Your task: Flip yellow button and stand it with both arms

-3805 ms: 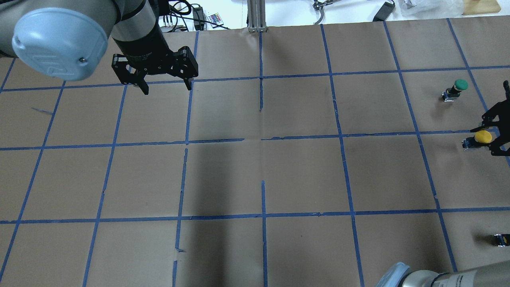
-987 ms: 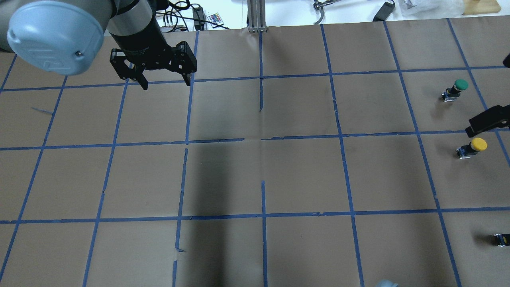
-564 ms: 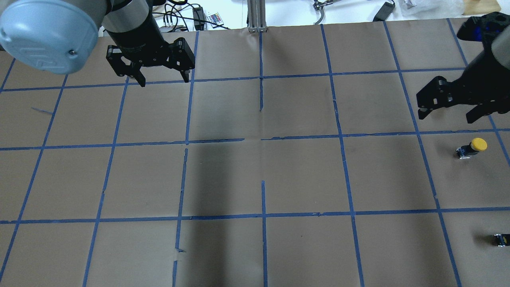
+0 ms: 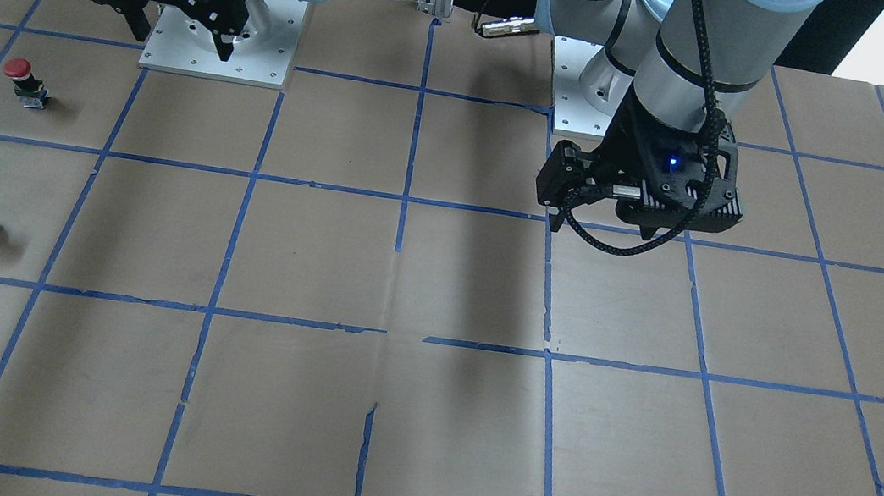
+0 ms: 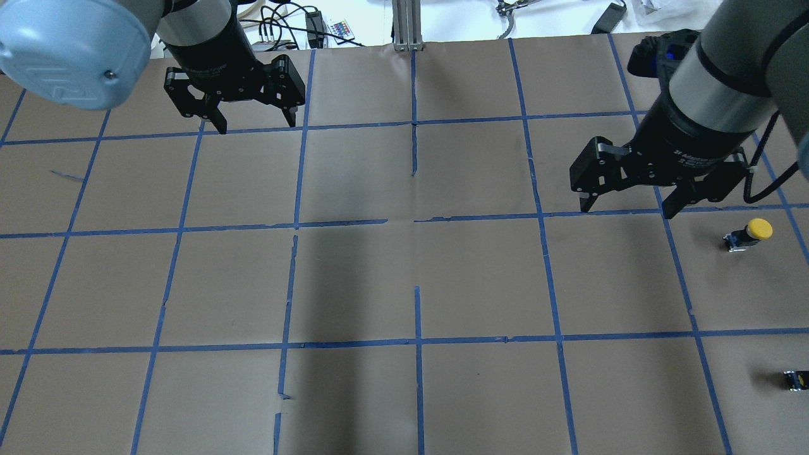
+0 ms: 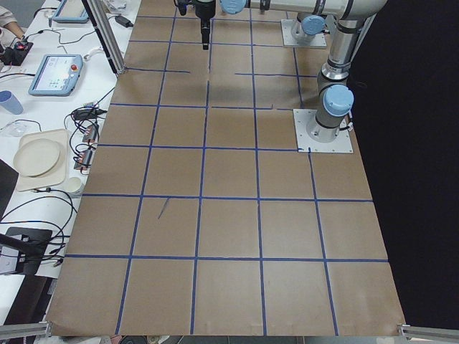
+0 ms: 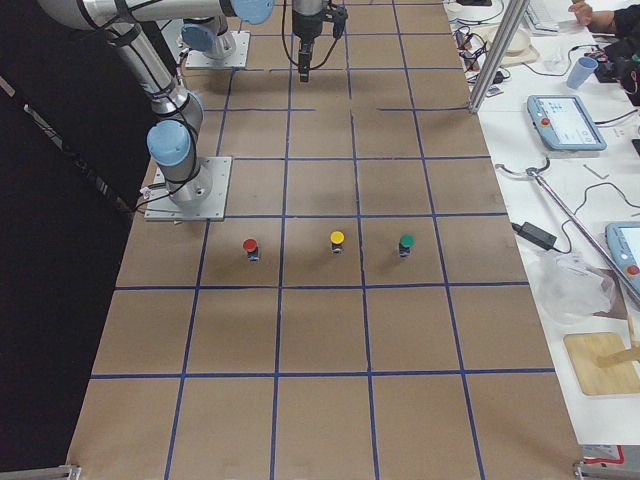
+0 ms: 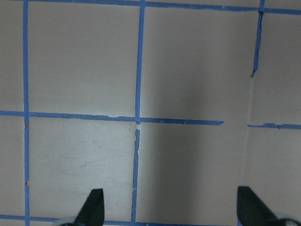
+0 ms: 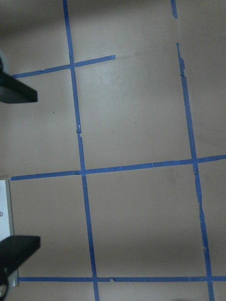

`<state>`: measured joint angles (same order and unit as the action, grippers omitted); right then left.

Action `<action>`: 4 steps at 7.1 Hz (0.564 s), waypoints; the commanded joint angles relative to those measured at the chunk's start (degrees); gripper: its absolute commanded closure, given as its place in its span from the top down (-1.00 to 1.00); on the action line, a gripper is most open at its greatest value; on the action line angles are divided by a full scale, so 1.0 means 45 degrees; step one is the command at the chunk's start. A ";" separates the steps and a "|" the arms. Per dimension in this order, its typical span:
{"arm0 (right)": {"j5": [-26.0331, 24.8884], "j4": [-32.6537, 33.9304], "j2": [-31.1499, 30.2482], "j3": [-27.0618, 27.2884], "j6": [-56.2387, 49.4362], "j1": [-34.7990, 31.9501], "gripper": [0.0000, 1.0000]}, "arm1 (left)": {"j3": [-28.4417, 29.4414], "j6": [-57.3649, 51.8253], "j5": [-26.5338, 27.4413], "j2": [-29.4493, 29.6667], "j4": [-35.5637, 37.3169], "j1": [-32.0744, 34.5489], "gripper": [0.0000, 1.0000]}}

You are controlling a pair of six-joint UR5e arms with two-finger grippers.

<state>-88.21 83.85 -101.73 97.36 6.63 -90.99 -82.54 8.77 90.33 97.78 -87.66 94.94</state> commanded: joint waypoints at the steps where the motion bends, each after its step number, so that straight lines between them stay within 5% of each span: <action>1: -0.0066 -0.0001 0.0436 -0.0578 0.0069 -0.0172 1.00 | 0.0101 0.0082 -0.0015 0.0108 -0.0148 -0.0023 1.00; 4: -0.0086 -0.0156 0.1142 -0.1147 0.0088 0.0334 0.99 | 0.0101 0.0083 0.0024 0.0166 -0.0148 -0.0023 1.00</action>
<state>-88.54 83.63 -97.56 93.06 6.96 -90.59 -82.10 9.13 90.40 98.32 -88.32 94.84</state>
